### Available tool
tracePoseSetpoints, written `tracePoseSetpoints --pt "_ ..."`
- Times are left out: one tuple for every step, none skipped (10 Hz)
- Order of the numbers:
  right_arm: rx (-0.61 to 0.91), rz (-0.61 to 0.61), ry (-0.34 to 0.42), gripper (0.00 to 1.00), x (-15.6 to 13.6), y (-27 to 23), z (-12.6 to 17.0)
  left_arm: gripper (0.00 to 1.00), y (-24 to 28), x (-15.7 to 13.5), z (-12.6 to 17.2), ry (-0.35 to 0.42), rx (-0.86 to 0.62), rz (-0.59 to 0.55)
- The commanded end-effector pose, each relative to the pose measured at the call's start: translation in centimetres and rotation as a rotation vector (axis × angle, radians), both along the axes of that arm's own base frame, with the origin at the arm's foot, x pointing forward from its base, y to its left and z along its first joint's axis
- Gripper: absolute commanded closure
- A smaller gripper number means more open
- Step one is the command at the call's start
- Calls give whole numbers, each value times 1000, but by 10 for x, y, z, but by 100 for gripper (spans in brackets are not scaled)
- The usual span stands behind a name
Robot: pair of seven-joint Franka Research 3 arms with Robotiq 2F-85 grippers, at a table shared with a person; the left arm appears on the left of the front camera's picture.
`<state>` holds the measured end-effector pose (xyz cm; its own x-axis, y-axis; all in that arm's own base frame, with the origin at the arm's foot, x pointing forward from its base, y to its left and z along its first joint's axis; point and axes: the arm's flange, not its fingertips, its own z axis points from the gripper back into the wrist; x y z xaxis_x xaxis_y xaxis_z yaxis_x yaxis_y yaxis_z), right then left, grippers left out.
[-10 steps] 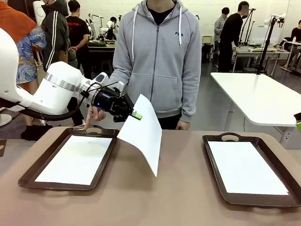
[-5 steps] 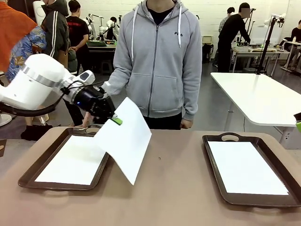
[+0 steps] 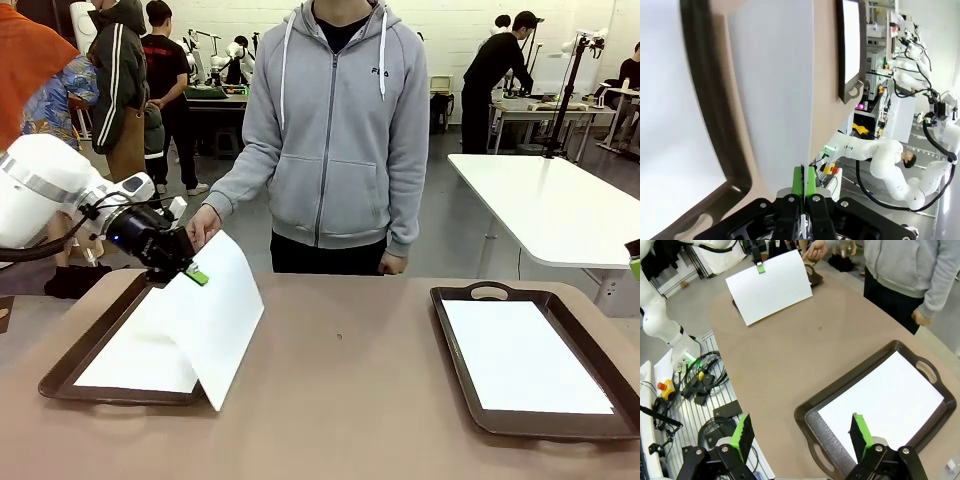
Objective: Sort the A4 documents.
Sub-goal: Place the A4 Paper in the designated Handle tray.
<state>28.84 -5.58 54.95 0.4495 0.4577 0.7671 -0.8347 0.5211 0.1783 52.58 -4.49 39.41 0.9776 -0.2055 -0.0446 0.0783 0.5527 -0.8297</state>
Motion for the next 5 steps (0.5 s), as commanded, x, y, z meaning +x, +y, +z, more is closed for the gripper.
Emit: tracePoseSetpoints --pt "-6 11 5 0 0 0 -2 99 21 -1 -10 5 41 34" --pt "-6 11 5 0 0 0 -2 99 36 3 -16 3 87 96" --pt "-6 11 5 0 0 0 -2 99 48 10 -21 24 154 129" --pt "-6 11 5 0 0 0 -2 99 54 13 -20 17 205 152" --pt "-6 11 5 0 0 0 -2 99 60 17 -20 26 269 189"
